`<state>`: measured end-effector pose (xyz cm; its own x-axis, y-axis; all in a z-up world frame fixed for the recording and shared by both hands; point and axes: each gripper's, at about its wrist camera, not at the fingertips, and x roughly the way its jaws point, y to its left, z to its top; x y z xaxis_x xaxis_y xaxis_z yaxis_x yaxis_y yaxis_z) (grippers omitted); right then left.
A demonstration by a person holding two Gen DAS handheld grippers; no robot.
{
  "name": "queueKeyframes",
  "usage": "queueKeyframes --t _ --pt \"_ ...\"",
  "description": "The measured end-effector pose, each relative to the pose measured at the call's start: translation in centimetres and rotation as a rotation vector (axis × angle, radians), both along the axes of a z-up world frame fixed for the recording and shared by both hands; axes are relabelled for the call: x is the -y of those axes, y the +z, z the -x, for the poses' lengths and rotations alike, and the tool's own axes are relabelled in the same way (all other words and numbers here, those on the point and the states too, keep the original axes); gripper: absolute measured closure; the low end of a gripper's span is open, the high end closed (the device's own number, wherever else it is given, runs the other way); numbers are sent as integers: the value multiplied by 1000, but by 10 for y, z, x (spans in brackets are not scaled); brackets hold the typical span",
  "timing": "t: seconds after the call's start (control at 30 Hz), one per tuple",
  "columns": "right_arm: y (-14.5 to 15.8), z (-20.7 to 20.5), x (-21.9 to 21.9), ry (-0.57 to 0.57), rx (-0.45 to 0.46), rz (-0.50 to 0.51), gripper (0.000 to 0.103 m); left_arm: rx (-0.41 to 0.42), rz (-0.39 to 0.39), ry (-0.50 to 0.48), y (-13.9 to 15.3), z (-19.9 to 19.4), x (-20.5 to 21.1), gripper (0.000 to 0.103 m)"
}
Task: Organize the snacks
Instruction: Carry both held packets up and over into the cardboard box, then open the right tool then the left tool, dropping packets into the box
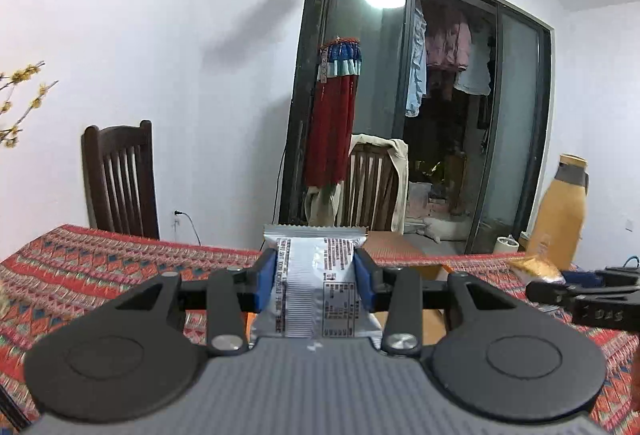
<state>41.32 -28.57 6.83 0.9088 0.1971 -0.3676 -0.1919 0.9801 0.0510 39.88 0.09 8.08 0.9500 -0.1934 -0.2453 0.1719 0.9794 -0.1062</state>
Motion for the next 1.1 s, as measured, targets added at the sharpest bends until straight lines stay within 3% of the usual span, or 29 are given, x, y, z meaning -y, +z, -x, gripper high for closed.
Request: queueKeyframes --t 0.2,0.3,0.43,0.57,0.77,0.87,1.0,1.1 --pt "-15 -94 1 -40 -96 -11 56 -56 27 -28 -5 -78 1 61" --pt "-28 -140 4 -54 -173 -52 56 -166 36 -36 -19 -127 2 61" --pt "-46 -196 -2 -95 -284 29 56 -394 55 -65 -40 -185 11 61" --pt "-61 -233 -8 -113 -387 81 56 -490 47 -62 -50 -220 14 61" --pt "-66 -256 -18 -126 -440 173 48 -420 -129 -50 -60 -249 36 61" --pt "-57 -255 -15 -138 -443 157 31 -404 -162 -38 -69 -256 46 61" --pt "-32 -234 -10 -87 -447 110 27 -257 -286 -7 -76 -253 57 61" --pt "-4 -210 -5 -68 -444 82 22 -244 -245 -36 -73 -250 55 61"
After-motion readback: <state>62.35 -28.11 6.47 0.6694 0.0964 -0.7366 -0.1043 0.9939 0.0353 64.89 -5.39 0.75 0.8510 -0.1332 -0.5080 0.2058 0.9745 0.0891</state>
